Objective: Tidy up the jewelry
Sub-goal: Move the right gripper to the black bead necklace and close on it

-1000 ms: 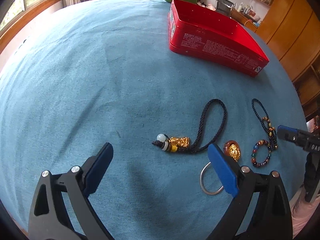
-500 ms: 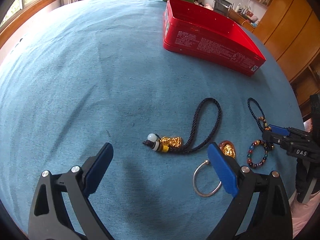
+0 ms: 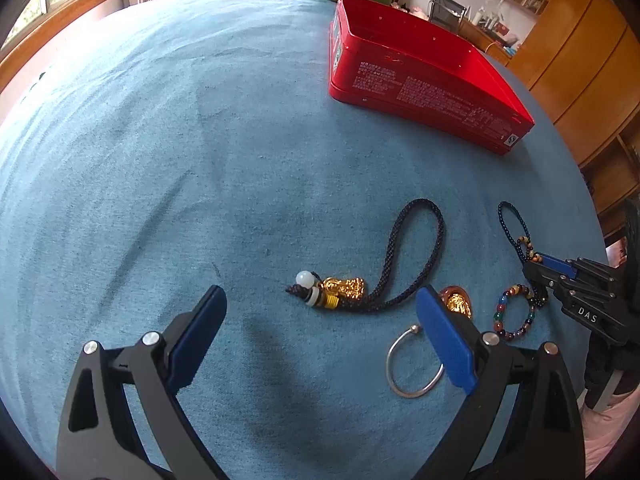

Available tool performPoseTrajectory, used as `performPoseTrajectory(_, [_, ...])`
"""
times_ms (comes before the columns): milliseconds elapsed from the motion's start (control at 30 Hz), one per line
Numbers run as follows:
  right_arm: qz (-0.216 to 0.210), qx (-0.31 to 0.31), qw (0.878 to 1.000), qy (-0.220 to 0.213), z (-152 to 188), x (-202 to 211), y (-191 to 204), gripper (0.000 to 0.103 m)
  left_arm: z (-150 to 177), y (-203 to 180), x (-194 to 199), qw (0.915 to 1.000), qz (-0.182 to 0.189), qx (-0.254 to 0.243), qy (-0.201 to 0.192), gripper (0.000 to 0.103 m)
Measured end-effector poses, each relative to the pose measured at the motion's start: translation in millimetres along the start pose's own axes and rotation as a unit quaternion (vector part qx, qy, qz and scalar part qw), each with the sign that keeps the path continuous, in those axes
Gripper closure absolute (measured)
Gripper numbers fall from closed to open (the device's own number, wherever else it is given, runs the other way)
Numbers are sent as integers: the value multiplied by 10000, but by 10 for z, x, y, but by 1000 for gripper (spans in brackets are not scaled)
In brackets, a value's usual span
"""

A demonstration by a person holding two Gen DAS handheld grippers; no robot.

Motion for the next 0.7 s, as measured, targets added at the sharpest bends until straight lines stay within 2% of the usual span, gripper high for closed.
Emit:
performPoseTrajectory(467, [-189, -263, 9994, -78, 24, 131, -179, 86, -23, -28, 11, 10000, 31, -35, 6, 8])
performPoseTrajectory(700, [-240, -398, 9989, -54, 14, 124, -264, 86, -114, -166, -43, 9994, -2, -351, 42, 10])
Point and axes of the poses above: each gripper's, at about its wrist camera, not at the fingertips, and x roughly against the way its jaws point, y to its left, z to its underside, the point moved 7 cm from there along -x, roughly the way its jaws point, and after that the axes turned 7 degrees about -y, right-handed, at the moved point
